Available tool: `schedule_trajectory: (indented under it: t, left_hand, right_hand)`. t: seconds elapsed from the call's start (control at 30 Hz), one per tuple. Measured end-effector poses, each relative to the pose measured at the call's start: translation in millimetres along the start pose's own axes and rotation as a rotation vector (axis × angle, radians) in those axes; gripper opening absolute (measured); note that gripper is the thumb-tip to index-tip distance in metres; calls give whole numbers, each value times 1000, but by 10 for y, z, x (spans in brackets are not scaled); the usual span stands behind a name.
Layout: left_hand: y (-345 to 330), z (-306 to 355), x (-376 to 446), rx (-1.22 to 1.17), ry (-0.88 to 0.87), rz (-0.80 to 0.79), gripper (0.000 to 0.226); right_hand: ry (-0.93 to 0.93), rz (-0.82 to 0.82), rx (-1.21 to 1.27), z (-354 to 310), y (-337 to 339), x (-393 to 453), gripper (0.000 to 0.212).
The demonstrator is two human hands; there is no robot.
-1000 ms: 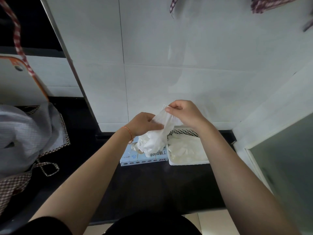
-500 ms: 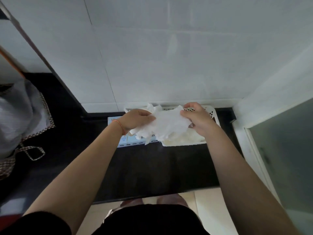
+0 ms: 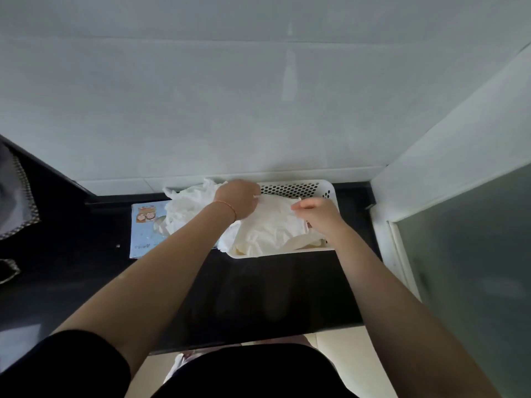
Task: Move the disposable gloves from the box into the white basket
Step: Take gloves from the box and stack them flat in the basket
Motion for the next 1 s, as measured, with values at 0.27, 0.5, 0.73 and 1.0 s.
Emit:
schedule_trajectory:
  t: [0.27, 0.5, 0.73, 1.0]
  left_hand:
    - [-213, 464, -91, 123, -115, 297, 57]
    - [-725, 606, -221, 130, -191, 39, 67]
    - [-897, 243, -264, 179, -79, -34, 92]
    - [-804, 312, -197, 97, -21, -78, 87]
  right_hand:
    - [128, -9, -322, 162, 37, 321, 40]
    - [234, -41, -525, 190, 1, 375, 42]
    - [335, -35, -784, 204, -6, 362, 28]
    - [376, 6, -861, 35, -12, 289, 28]
Point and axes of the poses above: each hand's wrist, its own x-axis towards the middle knuckle, its own y-axis out of the back of the hand, z = x × y, the point moved 7 cm from there along x, towards the middle knuckle, and after that the axes turned 13 degrees about z, right-handed, at the moved point
